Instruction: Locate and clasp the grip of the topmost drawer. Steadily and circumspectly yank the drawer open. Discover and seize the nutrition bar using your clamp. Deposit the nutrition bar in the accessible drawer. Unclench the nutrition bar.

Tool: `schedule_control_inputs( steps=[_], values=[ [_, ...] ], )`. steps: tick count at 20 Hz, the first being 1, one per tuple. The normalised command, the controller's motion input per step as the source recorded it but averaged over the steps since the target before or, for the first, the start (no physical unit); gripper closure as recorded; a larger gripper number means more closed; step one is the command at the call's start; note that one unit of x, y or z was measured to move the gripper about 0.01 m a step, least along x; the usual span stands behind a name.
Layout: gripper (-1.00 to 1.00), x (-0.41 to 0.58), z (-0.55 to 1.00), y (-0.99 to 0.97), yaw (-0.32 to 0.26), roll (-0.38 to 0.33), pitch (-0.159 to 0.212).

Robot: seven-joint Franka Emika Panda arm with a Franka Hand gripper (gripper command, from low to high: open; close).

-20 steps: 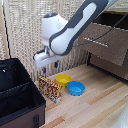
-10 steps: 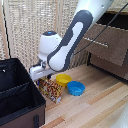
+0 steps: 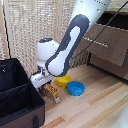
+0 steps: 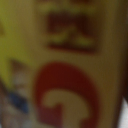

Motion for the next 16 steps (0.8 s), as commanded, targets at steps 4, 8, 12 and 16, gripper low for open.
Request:
schedule_control_inputs(
  steps=[4,8,12,16],
  values=[
    [1.00,0.082,0.04,0.00,0.001,0.000,0.076],
    [1.00,0.151,0.35,-0.05,-0.078,0.000,0.083],
    [1.00,0.255,0.97,-0.04,-0.164,-0.003,0.102],
    [1.00,0.351,1.00,-0.01,-0.163,-0.006,0.063]
  ],
)
